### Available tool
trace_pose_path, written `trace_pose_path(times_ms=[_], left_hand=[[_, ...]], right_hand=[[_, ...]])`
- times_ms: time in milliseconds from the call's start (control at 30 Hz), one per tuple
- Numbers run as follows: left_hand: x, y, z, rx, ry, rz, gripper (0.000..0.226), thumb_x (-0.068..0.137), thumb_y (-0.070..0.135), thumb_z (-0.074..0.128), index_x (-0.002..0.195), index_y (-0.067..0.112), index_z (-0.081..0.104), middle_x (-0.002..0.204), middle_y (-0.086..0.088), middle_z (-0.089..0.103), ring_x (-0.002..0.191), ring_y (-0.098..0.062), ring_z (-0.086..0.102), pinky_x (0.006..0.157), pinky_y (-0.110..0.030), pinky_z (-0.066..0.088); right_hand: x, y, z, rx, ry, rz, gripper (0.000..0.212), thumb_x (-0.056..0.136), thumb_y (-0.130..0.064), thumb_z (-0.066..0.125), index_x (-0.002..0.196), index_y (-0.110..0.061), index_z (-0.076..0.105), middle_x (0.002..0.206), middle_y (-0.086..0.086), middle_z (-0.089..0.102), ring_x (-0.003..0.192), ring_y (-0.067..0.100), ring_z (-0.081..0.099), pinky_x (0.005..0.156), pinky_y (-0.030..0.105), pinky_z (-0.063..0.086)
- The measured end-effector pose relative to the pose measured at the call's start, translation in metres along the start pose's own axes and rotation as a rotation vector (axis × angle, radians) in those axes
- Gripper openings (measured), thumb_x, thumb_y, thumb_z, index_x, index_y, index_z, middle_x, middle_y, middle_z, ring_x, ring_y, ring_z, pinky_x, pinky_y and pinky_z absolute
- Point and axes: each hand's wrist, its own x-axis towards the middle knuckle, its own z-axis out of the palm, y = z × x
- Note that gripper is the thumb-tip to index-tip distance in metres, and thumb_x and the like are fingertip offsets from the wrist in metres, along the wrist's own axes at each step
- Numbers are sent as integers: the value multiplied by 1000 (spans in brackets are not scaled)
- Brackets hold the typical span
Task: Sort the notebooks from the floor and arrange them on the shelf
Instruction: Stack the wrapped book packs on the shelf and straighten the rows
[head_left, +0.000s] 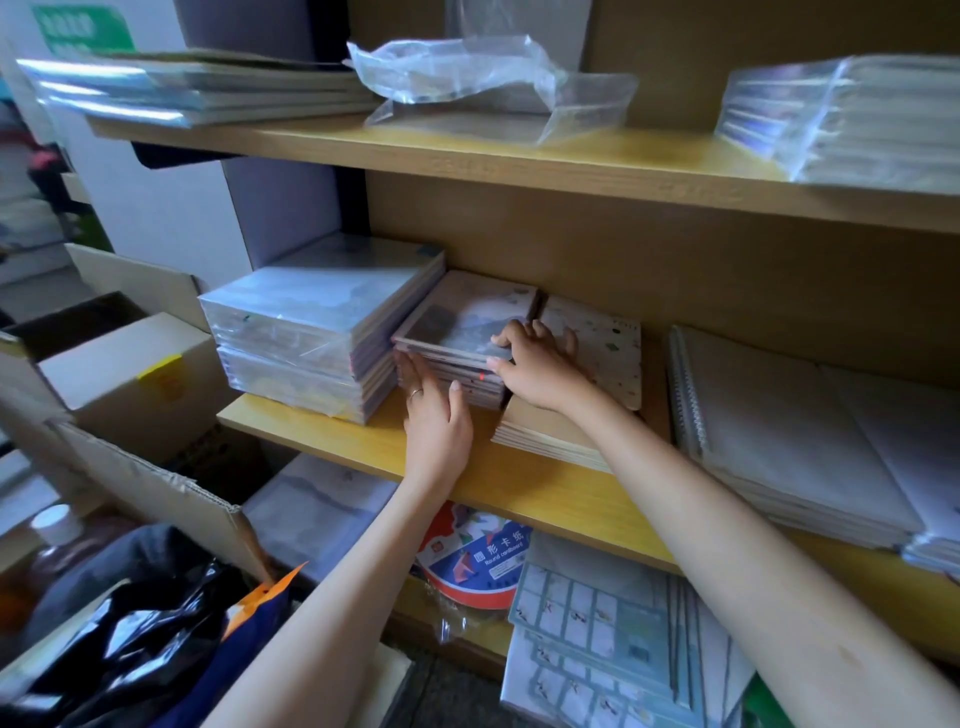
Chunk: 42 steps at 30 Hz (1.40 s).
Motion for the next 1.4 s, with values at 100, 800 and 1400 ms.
trace_pose_path(times_ms=[100,800,1400], left_hand=[[-4,3,0,70,31,40,63,100,27,28,149,7,-5,158,-11,-12,146,-19,-6,116,-34,3],[9,6,-3,184,-155,2,72,95,16,38,148,3,-8,156,-16,-15,146,-28,3,117,-37,16],[-2,7,0,472,-267,-23,71,94,26,38,148,-1,0,156,-24,-6,142,-37,15,115,-42,16]], right_hand=[[-3,-4,-5,40,-15,30,40,92,-40,43,128,-25,38,149,12,25,144,25,6,115,52,-7],[-21,-31,13,-380,339,-48,30,92,-22,51,122,-19,49,128,5,57,132,25,38,114,51,0],[-37,-35,10,-493,309,-66,48,99,-12,32,147,-14,26,152,5,34,142,25,22,116,45,6]])
